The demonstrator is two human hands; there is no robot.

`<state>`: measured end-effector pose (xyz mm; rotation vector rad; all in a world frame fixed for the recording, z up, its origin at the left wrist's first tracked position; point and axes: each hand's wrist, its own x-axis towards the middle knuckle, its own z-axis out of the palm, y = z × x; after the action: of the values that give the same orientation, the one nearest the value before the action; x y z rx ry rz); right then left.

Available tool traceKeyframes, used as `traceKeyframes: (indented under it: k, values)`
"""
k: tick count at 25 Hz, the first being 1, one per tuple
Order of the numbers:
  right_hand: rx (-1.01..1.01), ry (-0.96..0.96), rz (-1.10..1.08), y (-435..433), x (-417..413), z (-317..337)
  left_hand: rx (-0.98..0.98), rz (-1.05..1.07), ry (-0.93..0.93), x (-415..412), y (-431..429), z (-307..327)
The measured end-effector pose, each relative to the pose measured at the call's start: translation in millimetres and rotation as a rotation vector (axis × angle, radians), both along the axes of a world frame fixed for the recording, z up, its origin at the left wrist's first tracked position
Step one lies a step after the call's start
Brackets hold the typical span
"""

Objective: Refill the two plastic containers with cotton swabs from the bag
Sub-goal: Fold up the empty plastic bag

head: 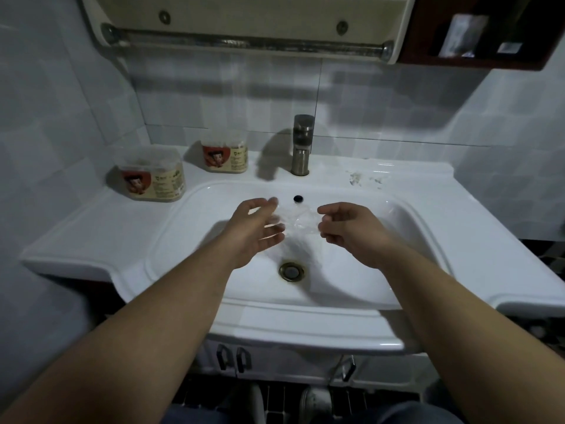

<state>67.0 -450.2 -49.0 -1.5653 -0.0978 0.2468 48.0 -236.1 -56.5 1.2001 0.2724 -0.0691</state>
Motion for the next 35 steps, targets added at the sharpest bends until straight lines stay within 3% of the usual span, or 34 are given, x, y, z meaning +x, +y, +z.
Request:
traceKeyframes:
  k: [4, 8, 13, 16, 22, 25, 27, 29, 35]
  values:
    - [-0.035, -0.036, -0.052, 0, 2, 2, 0.072, -0.112, -0.025, -2, 0, -4]
    - [-0.019, -0.045, -0.101, -4, 4, 3, 0.354, 0.067, 0.046, 1, 6, -3]
    - [0.031, -0.012, -0.125, -3, 7, 1, 0.514, 0.165, -0.178, 6, 3, -1]
    - [0.104, -0.032, -0.030, -4, 6, 0, 0.394, 0.171, -0.244, 5, 4, -2]
    - [-0.104, -0.120, -0.205, -3, 7, -1, 0.268, 0.116, -0.236, 2, 0, 0]
    - [-0.183, 0.011, 0.016, -6, 5, -3, 0.029, 0.109, -0.178, 2, -2, 7]
    - [-0.385, 0.061, 0.147, -3, 3, -8, -0.014, 0.080, -0.140, 2, -2, 10]
    - [-0.485, 0.004, 0.142, -3, 6, -12, -0.028, 0.067, -0.112, 3, 0, 11]
    - [-0.502, -0.013, 0.162, -5, 4, -14, -0.057, 0.296, -0.147, 8, 8, 8]
